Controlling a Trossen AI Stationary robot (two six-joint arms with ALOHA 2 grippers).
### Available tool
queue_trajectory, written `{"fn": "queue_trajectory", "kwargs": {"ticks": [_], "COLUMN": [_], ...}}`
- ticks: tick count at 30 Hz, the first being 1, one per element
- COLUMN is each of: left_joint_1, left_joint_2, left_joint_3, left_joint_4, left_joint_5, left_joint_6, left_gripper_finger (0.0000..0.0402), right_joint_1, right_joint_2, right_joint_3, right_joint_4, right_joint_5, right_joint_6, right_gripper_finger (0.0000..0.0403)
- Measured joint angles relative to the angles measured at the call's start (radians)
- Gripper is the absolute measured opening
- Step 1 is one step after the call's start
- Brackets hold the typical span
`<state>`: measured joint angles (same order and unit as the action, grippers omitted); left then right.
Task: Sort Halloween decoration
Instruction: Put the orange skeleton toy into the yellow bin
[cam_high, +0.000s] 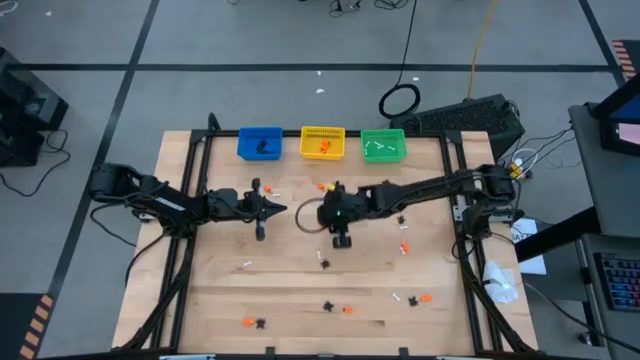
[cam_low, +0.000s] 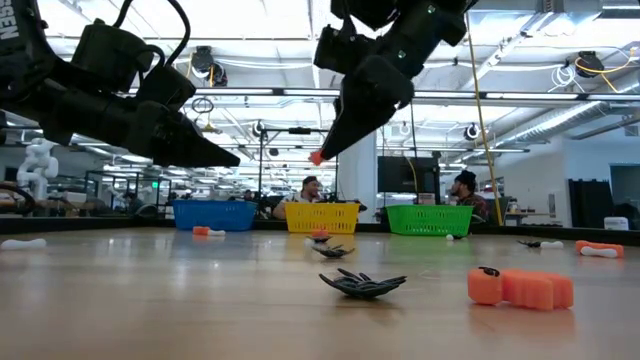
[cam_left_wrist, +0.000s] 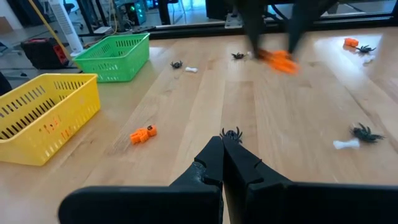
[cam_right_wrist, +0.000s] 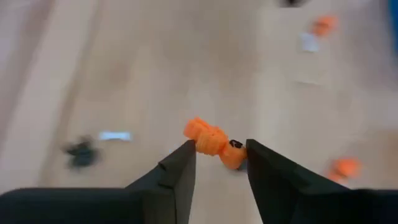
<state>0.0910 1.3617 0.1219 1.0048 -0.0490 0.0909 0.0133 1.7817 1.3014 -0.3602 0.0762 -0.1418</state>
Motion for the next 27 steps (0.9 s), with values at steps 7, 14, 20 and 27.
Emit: {"fn": "queue_trajectory", "kwargs": {"ticks": [7, 14, 20, 27], "left_joint_1": [0.000, 0.000, 0.000, 0.000], "left_joint_2": [0.000, 0.000, 0.000, 0.000], "left_joint_3": [0.000, 0.000, 0.000, 0.000], "left_joint_4": [-0.001, -0.001, 0.001, 0.004], "left_joint_5": [0.000, 0.000, 0.000, -0.009], "left_joint_6": [0.000, 0.000, 0.000, -0.001], "left_gripper_finger": [0.0000, 0.0000, 0.0000, 0.0000], "right_joint_1": [-0.165, -0.364, -0.524, -0.628], "right_joint_2": [-0.027, -0.015, -0.005, 0.093], "right_joint_3": [0.000, 0.000, 0.001, 0.028], "right_joint_4": [-0.003, 0.106, 0.185, 0.200], "right_joint_5": [0.006, 0.001, -0.024, -0.130], "right_joint_6": [-0.079, -0.124, -0.066, 0.001], "right_gripper_finger": [0.0129, 0.0129, 0.0129, 0.0129]}}
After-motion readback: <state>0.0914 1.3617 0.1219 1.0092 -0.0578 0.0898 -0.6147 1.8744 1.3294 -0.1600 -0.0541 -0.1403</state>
